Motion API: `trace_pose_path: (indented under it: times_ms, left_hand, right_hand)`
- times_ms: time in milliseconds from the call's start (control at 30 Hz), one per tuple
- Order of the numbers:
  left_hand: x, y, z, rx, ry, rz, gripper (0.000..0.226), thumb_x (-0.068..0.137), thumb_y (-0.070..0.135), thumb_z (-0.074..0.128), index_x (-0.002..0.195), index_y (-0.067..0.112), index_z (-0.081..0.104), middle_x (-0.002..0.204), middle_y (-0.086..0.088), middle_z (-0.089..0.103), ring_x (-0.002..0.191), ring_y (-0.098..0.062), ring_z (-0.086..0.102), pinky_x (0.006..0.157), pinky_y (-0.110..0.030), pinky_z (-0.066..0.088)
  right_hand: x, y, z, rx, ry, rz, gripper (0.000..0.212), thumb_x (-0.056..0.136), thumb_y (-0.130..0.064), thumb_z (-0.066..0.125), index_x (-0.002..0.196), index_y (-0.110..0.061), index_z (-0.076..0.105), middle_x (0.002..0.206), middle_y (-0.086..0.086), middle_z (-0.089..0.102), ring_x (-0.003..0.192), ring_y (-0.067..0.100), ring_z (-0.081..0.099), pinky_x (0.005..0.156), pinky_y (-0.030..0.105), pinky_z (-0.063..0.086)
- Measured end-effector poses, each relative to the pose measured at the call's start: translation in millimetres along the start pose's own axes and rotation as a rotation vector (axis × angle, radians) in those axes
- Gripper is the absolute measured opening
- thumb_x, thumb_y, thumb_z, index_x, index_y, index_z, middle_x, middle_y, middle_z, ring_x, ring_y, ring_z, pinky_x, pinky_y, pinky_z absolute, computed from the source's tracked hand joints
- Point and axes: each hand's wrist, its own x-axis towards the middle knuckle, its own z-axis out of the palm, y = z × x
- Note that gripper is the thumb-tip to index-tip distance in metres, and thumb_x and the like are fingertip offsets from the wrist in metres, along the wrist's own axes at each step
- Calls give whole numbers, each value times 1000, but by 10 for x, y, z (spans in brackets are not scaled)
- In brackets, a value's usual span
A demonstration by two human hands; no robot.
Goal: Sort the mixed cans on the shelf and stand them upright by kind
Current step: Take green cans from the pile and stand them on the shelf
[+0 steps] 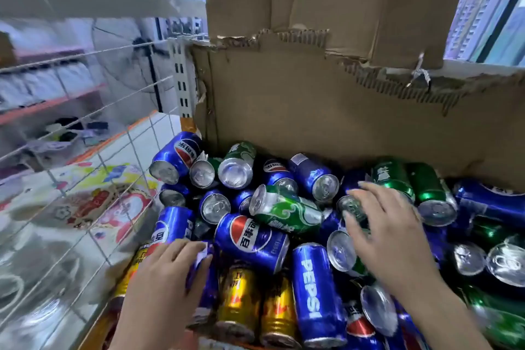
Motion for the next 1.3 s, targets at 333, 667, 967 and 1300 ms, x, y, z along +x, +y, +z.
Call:
trace_pose_path:
  times_ms: [333, 667, 967, 1300]
  left_hand:
    - [277, -216, -95, 101, -42, -51, 34, 86, 37, 43, 86, 14, 69, 85, 1, 64, 72, -24, 60, 60, -38, 51]
    - [1355, -318, -21, 336, -68, 78, 15, 75, 28, 65, 83, 16, 68, 86, -4, 63, 81, -29, 59, 66, -39, 47]
    - [1833, -437, 83, 631, -668, -158, 71, 81, 33, 56, 142, 19, 22, 137, -17, 27, 119, -35, 36, 91, -36, 36]
    - [1859, -450, 176, 631, -676, -259, 87, 80, 26, 68, 147, 28, 13, 134, -20, 32, 120, -34, 36, 93, -37, 35]
  right_hand:
    - [1140, -203, 402, -172, -459, -35, 56, 91, -47, 45, 142, -28, 30, 149, 8, 23, 134, 30, 25, 105, 42, 29]
    - [1195, -247, 586, -357, -754, 3, 62, 88, -47, 39, 144, -33, 15, 144, 14, 27, 124, 36, 37, 98, 42, 36]
    - [1226, -248, 602, -192, -887, 93, 84, 83, -49, 51, 146, -38, -3, 147, 15, 22, 119, 36, 47, 93, 38, 45]
    - [1228, -193, 624, 21, -806, 239, 100, 66, -42, 74, 144, -36, 12, 104, 7, 40, 87, 25, 46, 71, 25, 41]
